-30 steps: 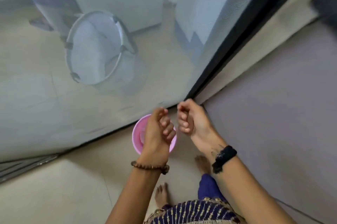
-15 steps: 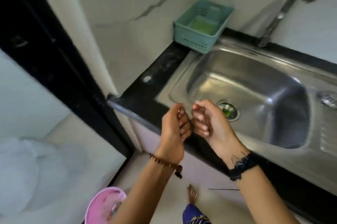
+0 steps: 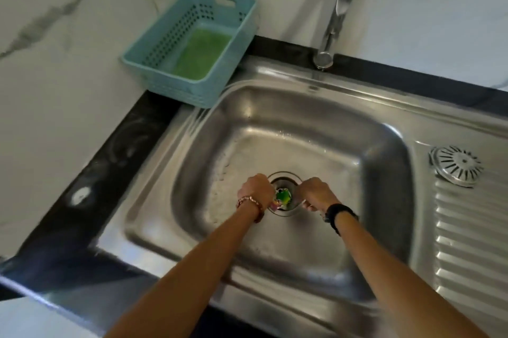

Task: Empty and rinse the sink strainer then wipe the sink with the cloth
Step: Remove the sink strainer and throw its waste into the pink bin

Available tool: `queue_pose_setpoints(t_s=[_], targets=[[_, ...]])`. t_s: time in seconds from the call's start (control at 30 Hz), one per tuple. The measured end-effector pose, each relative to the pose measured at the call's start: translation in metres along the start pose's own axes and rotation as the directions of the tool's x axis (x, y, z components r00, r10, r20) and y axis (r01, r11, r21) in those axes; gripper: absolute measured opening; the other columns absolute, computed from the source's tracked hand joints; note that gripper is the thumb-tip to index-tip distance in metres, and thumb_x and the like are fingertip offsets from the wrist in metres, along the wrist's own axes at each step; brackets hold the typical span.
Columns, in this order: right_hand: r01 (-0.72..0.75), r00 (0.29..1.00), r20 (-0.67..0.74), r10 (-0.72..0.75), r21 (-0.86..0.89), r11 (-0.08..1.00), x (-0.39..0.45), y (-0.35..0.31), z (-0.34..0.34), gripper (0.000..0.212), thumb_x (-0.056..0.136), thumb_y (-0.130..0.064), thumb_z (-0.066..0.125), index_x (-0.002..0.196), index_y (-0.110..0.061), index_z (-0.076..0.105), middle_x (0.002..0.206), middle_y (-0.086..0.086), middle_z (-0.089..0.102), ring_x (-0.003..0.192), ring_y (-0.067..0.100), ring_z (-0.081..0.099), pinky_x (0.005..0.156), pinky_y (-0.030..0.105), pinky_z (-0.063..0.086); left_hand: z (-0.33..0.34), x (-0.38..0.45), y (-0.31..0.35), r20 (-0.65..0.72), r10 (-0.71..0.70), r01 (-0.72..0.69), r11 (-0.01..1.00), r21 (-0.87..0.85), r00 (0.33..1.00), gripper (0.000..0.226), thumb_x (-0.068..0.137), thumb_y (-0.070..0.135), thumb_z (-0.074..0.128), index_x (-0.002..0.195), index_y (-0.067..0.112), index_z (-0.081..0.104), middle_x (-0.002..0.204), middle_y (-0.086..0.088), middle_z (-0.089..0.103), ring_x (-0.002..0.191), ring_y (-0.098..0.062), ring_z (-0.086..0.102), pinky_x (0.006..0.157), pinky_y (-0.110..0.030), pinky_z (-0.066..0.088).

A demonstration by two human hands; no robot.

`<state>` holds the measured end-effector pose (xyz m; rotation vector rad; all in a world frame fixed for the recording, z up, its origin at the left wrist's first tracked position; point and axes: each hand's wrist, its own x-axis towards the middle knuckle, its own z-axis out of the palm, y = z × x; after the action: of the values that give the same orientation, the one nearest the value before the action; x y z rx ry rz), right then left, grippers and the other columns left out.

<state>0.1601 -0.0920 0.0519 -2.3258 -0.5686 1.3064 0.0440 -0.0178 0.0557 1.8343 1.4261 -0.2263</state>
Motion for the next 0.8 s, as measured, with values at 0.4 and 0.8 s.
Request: queue_pose_setpoints(t_s=[0.4,0.8], targets=[[-0.042,0.988,-0.153,-0.004,-0.298,0.954,0.041,0.025,0.046,0.029,0.094,-0.018,0.045,0.112,-0.002,0.059,0.119,0.018,0.062,0.107,0.033,0.06,0.085,0.036,0.05,0.056,0.035,-0.005,-0.007,-0.041,0.041,0.951,0.307,0.999,0.03,0.094,0.023,0.041,0.112,0.006,0.058,0.119,-0.015,0.062,0.108,-0.031,0.059,0.087,-0.038,0.047],[0.043,0.993,-0.114,-0.004,0.342,0.939,-0.03,0.015,0.003,0.027,0.086,-0.018,0.06,0.06,-0.013,0.063,0.06,0.007,0.066,0.037,0.008,0.047,0.039,0.018,0.038,-0.004,-0.014,-0.003,0.045,-0.027,0.034,0.986,-0.165,0.999,0.026,0.087,0.02,0.054,0.094,0.0,0.07,0.098,-0.018,0.071,0.087,-0.027,0.065,0.079,-0.035,0.052]])
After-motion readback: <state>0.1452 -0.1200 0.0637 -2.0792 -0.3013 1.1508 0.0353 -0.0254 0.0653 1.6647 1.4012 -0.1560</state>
